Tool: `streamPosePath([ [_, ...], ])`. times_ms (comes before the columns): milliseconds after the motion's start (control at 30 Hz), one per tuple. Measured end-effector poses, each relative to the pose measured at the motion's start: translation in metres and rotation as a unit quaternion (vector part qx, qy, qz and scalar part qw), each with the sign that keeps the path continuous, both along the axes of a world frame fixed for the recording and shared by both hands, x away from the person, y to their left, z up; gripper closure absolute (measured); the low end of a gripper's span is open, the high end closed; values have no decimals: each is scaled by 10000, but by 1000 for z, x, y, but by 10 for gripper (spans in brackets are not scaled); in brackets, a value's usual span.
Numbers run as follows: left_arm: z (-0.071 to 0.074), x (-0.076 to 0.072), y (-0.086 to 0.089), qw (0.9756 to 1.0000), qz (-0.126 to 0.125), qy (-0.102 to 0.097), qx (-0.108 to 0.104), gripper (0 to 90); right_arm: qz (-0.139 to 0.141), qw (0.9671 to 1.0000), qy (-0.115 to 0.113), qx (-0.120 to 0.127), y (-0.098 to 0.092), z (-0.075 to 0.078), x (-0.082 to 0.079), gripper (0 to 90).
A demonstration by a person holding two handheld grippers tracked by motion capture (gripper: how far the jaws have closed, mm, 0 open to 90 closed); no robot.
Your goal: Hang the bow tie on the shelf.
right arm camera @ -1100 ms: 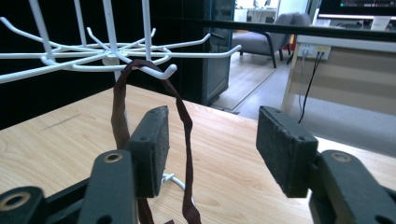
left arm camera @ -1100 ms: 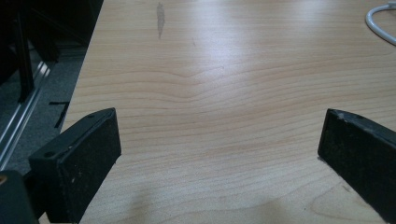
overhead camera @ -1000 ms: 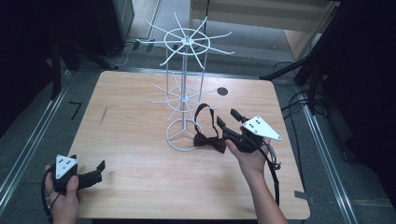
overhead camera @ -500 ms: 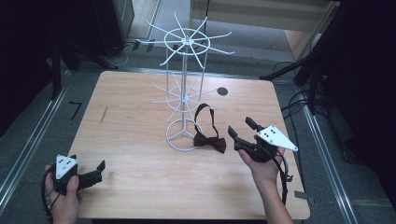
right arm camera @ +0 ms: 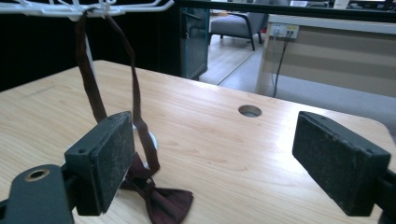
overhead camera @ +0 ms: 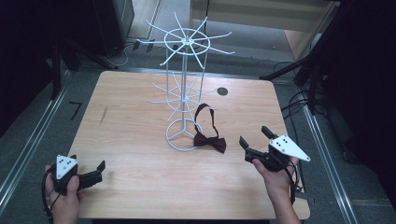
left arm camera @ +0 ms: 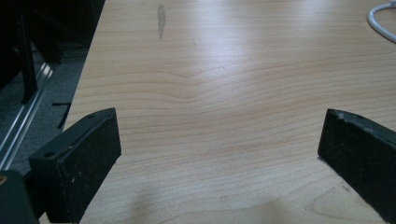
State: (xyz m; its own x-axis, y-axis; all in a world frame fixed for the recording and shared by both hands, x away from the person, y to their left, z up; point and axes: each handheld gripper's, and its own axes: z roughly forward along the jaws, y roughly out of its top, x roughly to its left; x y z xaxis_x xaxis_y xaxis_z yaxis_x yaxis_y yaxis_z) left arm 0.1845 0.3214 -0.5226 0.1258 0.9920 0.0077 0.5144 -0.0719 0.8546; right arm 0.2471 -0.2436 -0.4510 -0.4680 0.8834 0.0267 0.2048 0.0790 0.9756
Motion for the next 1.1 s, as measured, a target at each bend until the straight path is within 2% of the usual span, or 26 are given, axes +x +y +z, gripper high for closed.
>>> streamPosePath([
  [167,0,0,0,10000,1,-1,3,0,-99,9999,46,-54,-7,-6,-4,132],
  [367,0,0,-1,10000,17,2,45,0,-220,9997,132,47,-20,-16,-11,132],
  [700,0,0,-1,10000,18,-5,28,0,-344,9989,315,-71,-36,-33,-19,129],
  [1100,0,0,0,10000,18,-8,21,0,-616,9962,592,-143,-63,-53,-29,129],
])
